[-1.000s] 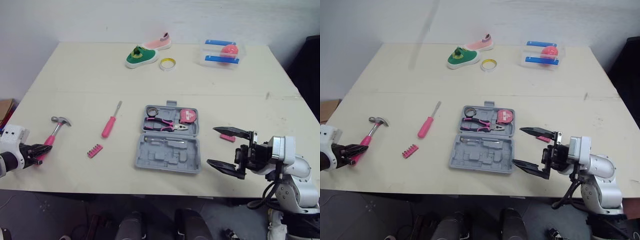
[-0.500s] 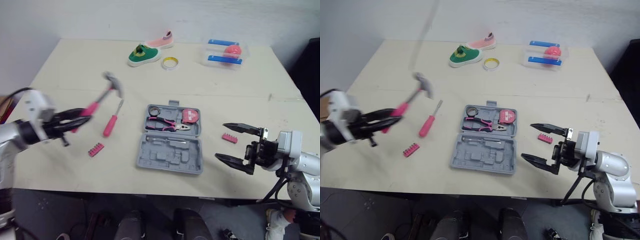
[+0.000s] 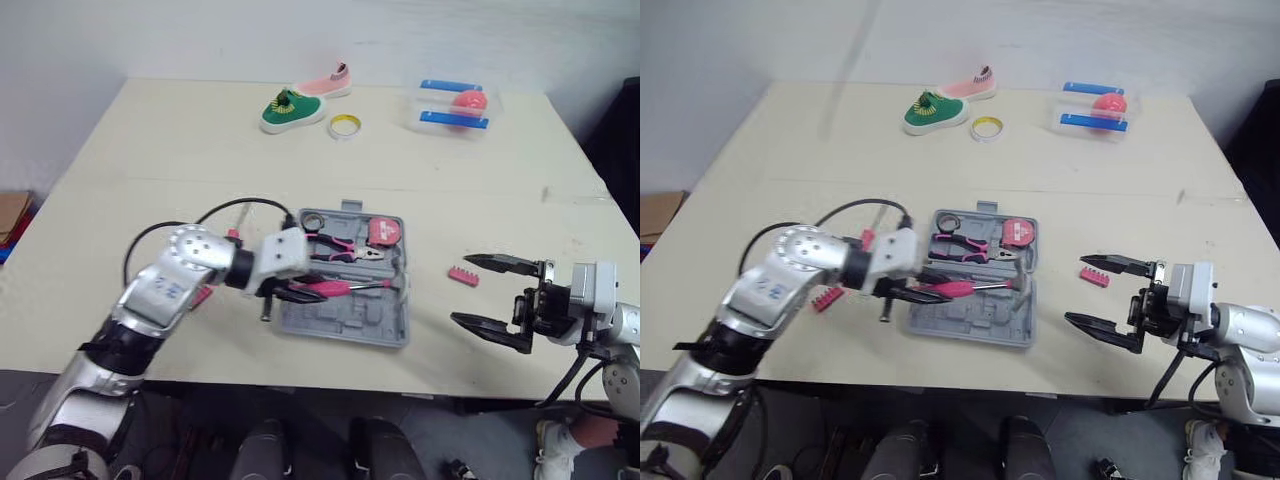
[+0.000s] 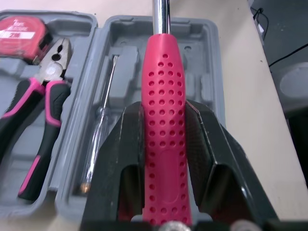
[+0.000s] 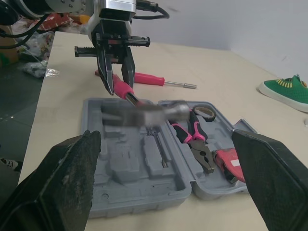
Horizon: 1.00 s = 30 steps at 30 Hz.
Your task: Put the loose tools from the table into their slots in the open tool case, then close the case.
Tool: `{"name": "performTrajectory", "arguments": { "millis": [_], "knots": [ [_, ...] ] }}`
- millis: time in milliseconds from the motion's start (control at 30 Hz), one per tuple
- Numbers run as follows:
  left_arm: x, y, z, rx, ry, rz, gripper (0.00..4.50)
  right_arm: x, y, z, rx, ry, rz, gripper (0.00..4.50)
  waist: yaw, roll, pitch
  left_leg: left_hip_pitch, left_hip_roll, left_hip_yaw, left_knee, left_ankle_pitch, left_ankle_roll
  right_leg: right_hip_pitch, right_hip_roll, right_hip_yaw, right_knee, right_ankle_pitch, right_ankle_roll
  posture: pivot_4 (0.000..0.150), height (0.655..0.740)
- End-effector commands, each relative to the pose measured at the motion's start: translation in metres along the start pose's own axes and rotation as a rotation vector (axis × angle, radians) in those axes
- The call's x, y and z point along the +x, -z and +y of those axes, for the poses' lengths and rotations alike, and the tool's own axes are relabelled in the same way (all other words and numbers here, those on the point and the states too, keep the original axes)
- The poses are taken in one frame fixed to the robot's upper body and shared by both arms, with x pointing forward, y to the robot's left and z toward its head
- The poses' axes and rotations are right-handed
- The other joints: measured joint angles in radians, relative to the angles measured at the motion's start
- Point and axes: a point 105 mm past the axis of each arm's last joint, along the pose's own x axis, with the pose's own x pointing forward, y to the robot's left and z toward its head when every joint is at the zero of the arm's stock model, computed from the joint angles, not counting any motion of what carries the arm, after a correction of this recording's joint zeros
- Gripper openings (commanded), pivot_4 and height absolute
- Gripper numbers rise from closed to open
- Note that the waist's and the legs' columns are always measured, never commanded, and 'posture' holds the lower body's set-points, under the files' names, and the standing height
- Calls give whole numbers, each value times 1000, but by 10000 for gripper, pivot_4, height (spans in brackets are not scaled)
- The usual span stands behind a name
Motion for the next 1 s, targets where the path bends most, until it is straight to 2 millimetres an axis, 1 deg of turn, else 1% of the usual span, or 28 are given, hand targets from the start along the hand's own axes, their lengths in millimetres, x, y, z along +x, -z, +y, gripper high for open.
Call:
{"name": "performTrajectory", "arguments": {
  "millis": [33, 133, 233, 333, 467, 600, 700, 867, 933, 1000],
  "knots": [
    [4, 1, 5, 6, -18, 63, 5121, -6, -9, 3, -24, 34, -3, 45000, 4, 0, 0, 0, 0, 0, 0, 0, 0, 0, -1, 0, 0, 0, 0, 1500, 7400],
    [8, 0, 3, -59, 16, 85, 5121, -7, -9, 6, -16, 47, 0, 45000, 1, 0, 0, 0, 0, 0, 0, 0, 0, 0, -2, 0, 0, 0, 0, 1500, 7400],
    [15, -1, 10, -34, 23, 123, 5121, -5, -11, 7, -21, 56, -3, 45000, 8, 0, 0, 0, 1, -1, 0, 0, 0, 0, -2, 0, 0, 0, 0, 1500, 7400],
    [15, 0, 20, -5, -2, 162, 5121, -4, -12, 8, -22, 62, -6, 45000, 14, 0, 0, -1, 0, -1, 1, 0, 0, 0, -2, 0, 0, 0, 0, 1500, 7400],
    [13, 5, 25, 21, 15, 223, 5121, -2, -13, 9, -19, 68, -8, 45000, 14, 0, 0, -1, 0, -1, 1, 0, 0, 0, -2, 0, 0, 0, 0, 1500, 7400],
    [16, 7, 30, 39, 19, 246, 5120, 1, -14, 7, -18, 75, -11, 45000, 16, 0, 0, -1, 0, -1, 3, 0, 1, 0, -2, 0, 1, 0, 0, 1500, 7400],
    [20, 5, 24, 42, 66, 243, 5120, 3, -15, 8, -19, 77, -13, 45000, 16, 0, 0, -1, 0, -1, 4, -1, 2, 0, -2, 0, 1, 0, 0, 1500, 7400],
    [22, 7, 22, 37, 81, 259, 5120, 4, -16, 9, -19, 81, -14, 45000, 15, 0, 0, -2, 0, -1, 5, -1, 2, 0, -2, 0, 1, 0, 0, 1500, 7400],
    [23, 10, 23, 36, 80, 275, 5120, 5, -17, 10, -20, 82, -15, 45000, 15, 0, 0, -2, 0, -1, 5, -1, 2, 0, -2, 0, 1, 0, 0, 1500, 7400],
    [23, 14, 28, 32, 52, 288, 5120, 7, -20, 11, -20, 81, -19, 45000, 15, 0, 0, -2, 0, -1, 5, -1, 2, 0, -2, 0, 1, 0, 0, 1500, 7400]
  ]
}}
